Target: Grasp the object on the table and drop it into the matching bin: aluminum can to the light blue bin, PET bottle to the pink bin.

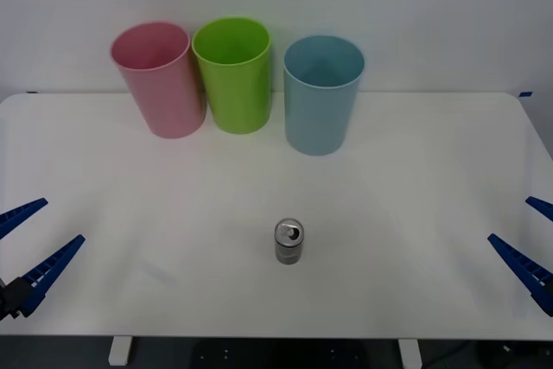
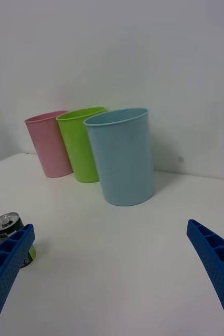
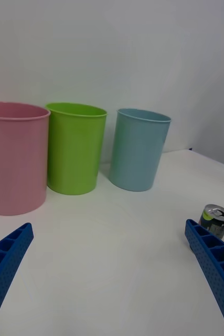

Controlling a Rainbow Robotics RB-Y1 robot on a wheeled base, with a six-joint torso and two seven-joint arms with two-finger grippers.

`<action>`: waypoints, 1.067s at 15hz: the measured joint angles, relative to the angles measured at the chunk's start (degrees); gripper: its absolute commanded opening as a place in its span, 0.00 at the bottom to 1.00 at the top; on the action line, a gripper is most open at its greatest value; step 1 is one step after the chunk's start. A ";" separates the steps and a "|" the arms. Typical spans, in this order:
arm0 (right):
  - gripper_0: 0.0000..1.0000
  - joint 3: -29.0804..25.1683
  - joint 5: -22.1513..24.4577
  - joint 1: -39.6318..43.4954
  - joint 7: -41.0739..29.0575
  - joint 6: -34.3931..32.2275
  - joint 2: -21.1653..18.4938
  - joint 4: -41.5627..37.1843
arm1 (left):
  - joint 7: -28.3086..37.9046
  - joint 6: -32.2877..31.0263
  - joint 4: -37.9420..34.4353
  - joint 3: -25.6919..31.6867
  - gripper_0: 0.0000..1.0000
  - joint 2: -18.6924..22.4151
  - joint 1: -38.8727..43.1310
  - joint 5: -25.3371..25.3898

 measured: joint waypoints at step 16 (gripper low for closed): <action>1.00 4.80 2.10 -0.71 3.37 -1.90 -1.16 2.75 | 0.00 0.00 0.00 0.00 1.00 0.00 0.00 0.00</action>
